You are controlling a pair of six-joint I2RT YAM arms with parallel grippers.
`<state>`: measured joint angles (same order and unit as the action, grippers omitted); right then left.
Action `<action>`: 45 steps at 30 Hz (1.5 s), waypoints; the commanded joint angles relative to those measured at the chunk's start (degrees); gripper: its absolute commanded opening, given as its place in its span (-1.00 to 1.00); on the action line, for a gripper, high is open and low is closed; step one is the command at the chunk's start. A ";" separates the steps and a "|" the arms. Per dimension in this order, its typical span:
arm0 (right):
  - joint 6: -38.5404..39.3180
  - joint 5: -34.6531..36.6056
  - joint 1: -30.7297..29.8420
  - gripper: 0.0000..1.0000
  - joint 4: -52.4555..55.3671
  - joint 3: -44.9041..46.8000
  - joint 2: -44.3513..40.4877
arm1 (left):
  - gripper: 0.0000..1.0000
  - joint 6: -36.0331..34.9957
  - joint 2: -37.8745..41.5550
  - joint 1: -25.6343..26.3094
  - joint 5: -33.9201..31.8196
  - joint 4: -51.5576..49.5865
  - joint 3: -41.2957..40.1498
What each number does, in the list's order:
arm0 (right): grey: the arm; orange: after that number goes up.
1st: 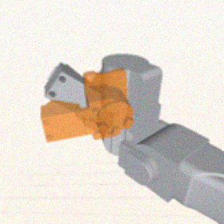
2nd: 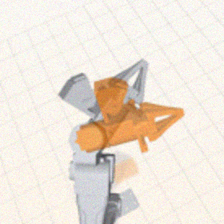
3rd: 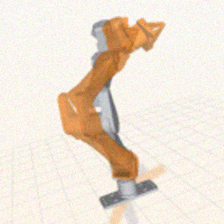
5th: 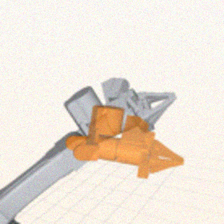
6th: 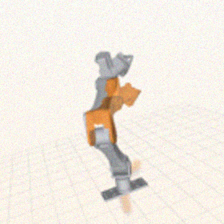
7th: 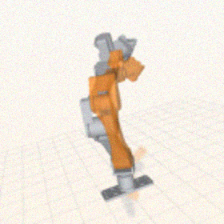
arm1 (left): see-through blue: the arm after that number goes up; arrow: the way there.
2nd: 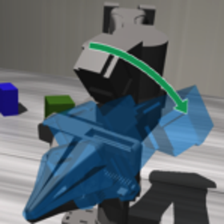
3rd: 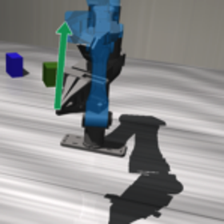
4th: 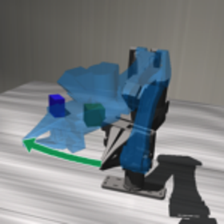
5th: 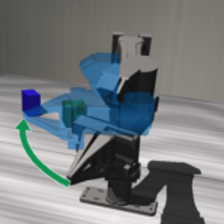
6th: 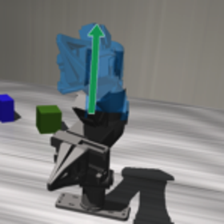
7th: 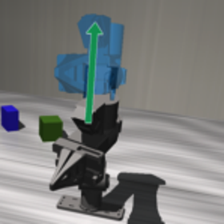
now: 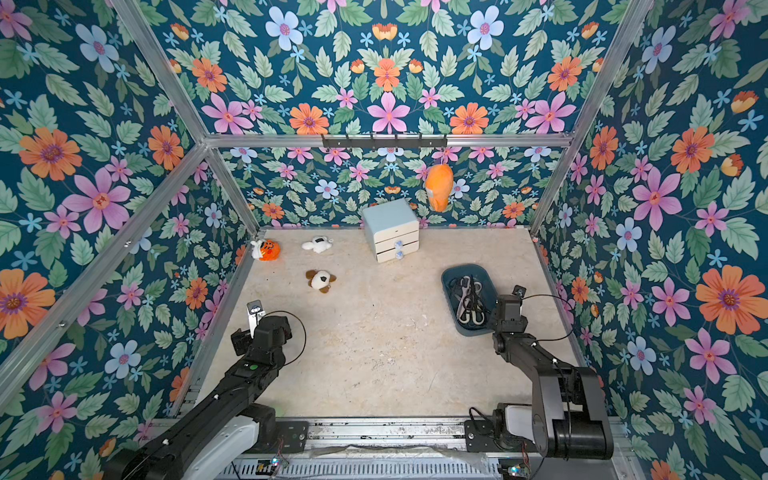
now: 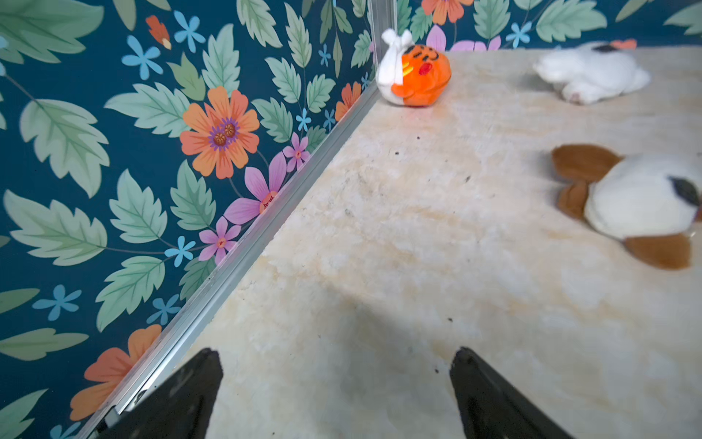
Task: Put the scissors into the storage box
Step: Reset both arms
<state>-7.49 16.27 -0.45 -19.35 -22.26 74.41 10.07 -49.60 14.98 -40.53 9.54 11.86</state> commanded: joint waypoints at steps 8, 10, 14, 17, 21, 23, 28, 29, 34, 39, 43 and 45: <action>5.62 -7.53 -0.08 0.18 -36.55 6.31 8.94 | 0.99 -11.78 -9.30 -7.05 15.12 34.79 -5.52; 5.39 -8.12 -0.04 0.37 -34.99 5.58 8.55 | 0.99 -10.14 -11.81 -8.48 16.86 38.83 -5.53; 5.55 -8.10 -0.04 0.99 -34.67 5.51 8.56 | 0.99 -10.17 -19.65 -10.09 18.88 47.21 -3.88; 5.57 -8.10 -0.06 0.99 -34.39 5.47 8.45 | 0.99 -11.64 -27.35 -11.24 20.91 52.81 -0.74; 5.61 -8.10 -0.02 0.99 -35.00 5.64 8.66 | 0.99 -16.19 -35.31 -12.44 23.45 47.14 7.78; 5.67 -8.08 -0.06 0.99 -35.30 5.67 8.74 | 0.99 -15.60 -36.09 -13.29 25.87 41.80 10.72; 5.67 -8.10 -0.05 0.99 -35.23 5.66 8.73 | 0.99 -11.03 -33.59 -20.36 37.51 42.86 8.54; 5.67 -8.10 -0.01 0.99 -35.24 5.72 8.74 | 0.98 -10.14 -33.22 -22.40 41.95 42.73 8.27; 5.66 -8.10 -0.06 0.99 -35.23 5.74 8.73 | 0.97 -0.89 -35.43 -25.36 51.28 50.19 6.76; 5.71 -8.10 -0.08 0.99 -35.30 5.73 8.78 | 0.99 -4.28 -38.84 -23.91 54.39 50.70 8.57; 5.72 -8.10 -0.03 0.99 -35.31 5.74 8.73 | 0.99 -10.12 -41.19 -16.47 44.29 58.22 4.38; 5.69 -8.04 -0.08 0.99 -35.31 5.69 8.77 | 0.99 -10.42 -41.49 -14.38 39.07 60.69 3.72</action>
<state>-1.91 7.97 -0.47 -52.84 -16.45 83.13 2.33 -91.29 -1.21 6.72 65.73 16.12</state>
